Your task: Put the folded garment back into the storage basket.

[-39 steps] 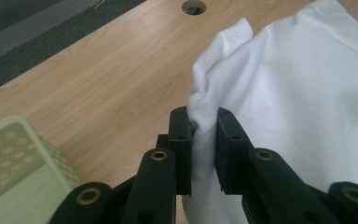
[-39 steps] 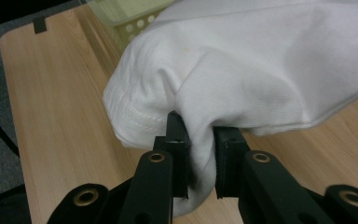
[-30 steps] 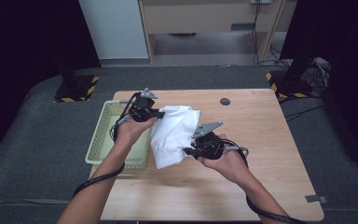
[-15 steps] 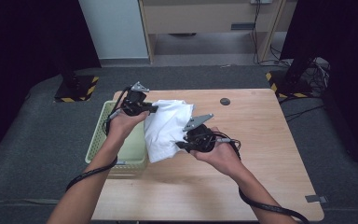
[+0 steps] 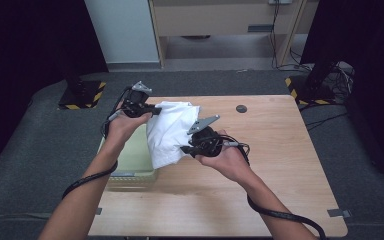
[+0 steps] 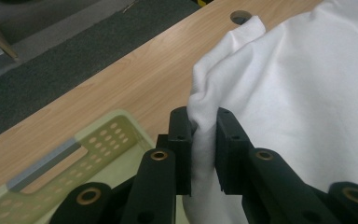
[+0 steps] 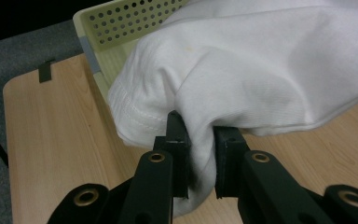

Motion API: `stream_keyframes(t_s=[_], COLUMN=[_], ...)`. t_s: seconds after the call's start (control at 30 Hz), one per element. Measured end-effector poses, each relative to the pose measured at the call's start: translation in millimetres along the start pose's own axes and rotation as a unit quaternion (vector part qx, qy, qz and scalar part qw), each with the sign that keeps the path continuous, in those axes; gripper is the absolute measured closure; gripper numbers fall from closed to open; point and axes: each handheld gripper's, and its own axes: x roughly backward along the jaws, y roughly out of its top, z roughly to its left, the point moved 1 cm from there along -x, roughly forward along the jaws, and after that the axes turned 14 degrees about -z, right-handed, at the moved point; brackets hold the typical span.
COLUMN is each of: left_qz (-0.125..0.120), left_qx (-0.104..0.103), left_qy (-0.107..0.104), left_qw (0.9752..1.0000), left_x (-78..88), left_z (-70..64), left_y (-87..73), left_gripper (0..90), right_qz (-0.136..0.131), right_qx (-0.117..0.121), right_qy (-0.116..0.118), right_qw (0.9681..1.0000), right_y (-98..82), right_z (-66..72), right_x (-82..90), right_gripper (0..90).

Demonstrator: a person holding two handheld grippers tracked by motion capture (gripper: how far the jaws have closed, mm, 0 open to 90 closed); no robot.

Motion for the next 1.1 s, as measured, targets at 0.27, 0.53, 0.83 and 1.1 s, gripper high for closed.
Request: stream_keyframes(t_s=[0.27,0.53,0.83,1.1], left_qz=[-0.002,-0.004,-0.004,-0.003], left_qx=[0.009,0.016,0.016,0.017], left_qy=[0.009,0.018,0.026,0.032], left_qw=[0.9999,0.9997,0.9995,0.9993], left_x=[8.1,15.8,22.9,28.6], left_z=[15.1,25.8,34.0,40.0], left_y=[-7.8,-13.8,-16.2,-18.8], left_gripper=[78.8,78.8,78.8,78.8], right_qz=[0.000,0.002,0.005,0.003], right_qx=[0.001,0.006,0.010,0.009], right_qy=[0.004,0.015,0.025,0.030], right_qw=[1.0000,0.9999,0.9996,0.9995], right_y=[6.5,12.9,19.6,21.2], right_z=[1.3,3.8,6.6,9.4], right_x=[-14.9,-29.2,-43.7,-52.8], right_gripper=[79.2,79.2,79.3,79.2])
